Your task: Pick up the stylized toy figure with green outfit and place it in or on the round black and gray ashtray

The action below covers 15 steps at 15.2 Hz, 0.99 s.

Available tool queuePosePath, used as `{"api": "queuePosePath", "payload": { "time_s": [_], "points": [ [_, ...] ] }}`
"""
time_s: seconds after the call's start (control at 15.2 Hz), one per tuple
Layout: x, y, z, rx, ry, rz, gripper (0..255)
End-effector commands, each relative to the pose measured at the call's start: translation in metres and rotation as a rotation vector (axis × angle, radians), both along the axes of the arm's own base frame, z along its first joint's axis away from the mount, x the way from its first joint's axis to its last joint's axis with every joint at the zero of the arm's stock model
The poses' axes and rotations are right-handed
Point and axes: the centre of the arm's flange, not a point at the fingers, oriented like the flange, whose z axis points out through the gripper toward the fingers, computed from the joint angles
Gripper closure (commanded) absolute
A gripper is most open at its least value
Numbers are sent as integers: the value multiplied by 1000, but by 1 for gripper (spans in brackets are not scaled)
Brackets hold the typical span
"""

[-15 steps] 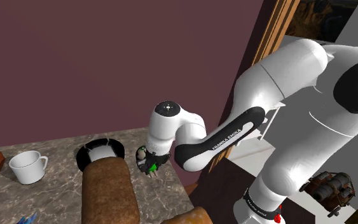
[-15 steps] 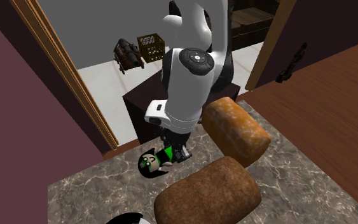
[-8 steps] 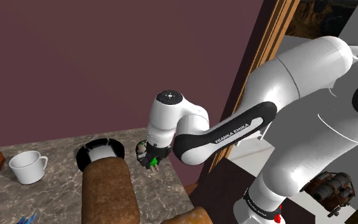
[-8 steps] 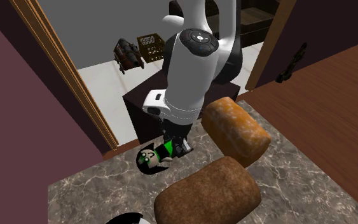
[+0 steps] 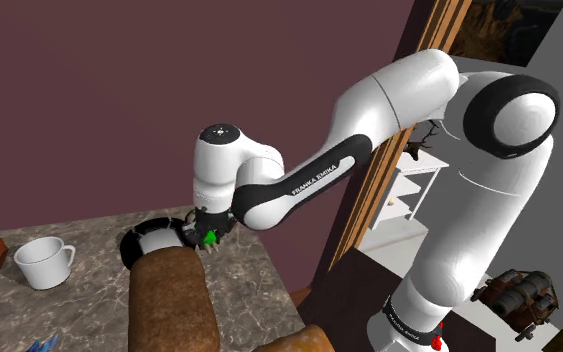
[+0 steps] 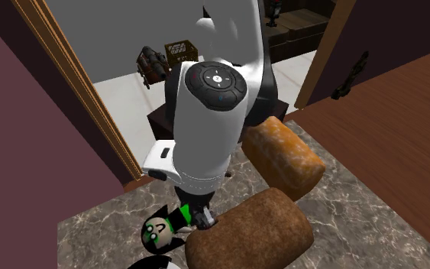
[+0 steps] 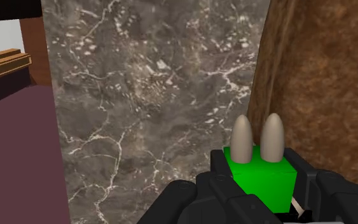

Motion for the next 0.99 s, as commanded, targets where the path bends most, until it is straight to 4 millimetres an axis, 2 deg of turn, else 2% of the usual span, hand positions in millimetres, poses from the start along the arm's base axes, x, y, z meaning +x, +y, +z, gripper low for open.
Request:
{"api": "queuePosePath", "payload": {
  "time_s": [0.0, 0.59, 0.66, 0.92],
  "points": [
    [24, 8, -4, -1, -2, -1, 255],
    [136, 45, -7, -1, -2, -1, 255],
    [157, 52, -7, -1, -2, -1, 255],
    [157, 52, -28, -1, -2, -1, 255]
  ]
}}
